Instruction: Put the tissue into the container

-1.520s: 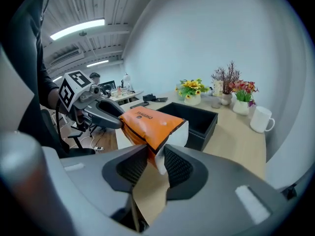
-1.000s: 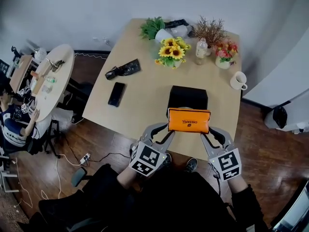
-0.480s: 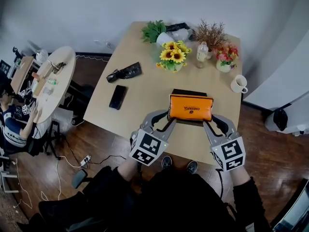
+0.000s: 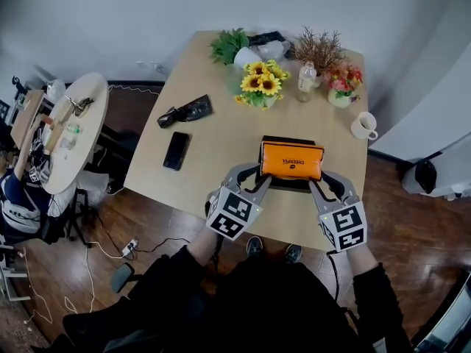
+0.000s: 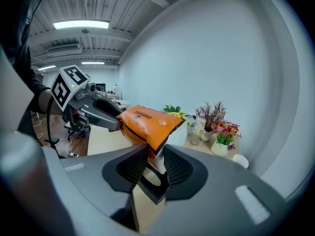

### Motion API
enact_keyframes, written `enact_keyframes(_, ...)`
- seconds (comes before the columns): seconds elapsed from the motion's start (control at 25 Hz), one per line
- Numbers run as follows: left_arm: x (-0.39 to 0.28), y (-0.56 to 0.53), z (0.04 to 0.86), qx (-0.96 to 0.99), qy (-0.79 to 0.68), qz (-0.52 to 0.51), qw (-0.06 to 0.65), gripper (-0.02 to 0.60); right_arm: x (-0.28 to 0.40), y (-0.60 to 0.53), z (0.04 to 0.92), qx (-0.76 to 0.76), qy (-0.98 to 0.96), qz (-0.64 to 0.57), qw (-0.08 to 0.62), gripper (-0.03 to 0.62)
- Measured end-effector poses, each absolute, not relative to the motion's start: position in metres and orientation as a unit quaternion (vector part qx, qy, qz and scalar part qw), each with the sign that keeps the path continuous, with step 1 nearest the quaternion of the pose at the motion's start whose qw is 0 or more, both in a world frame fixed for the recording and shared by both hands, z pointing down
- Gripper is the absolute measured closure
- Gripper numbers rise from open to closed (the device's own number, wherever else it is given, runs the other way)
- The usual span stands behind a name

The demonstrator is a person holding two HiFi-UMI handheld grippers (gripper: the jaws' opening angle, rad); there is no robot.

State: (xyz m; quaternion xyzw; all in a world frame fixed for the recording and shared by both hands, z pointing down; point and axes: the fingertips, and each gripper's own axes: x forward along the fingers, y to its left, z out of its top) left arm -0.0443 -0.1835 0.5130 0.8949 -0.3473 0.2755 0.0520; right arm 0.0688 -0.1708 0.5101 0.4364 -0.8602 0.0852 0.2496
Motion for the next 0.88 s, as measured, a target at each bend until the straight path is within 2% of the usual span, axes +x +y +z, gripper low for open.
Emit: enact_keyframes(0.88,-0.042,-0.197,0.64,0.87,-0.301,0.371,0.121,0.491,0.069,-0.182,0.632,0.424,-0.84,0.134,0.312,0.488)
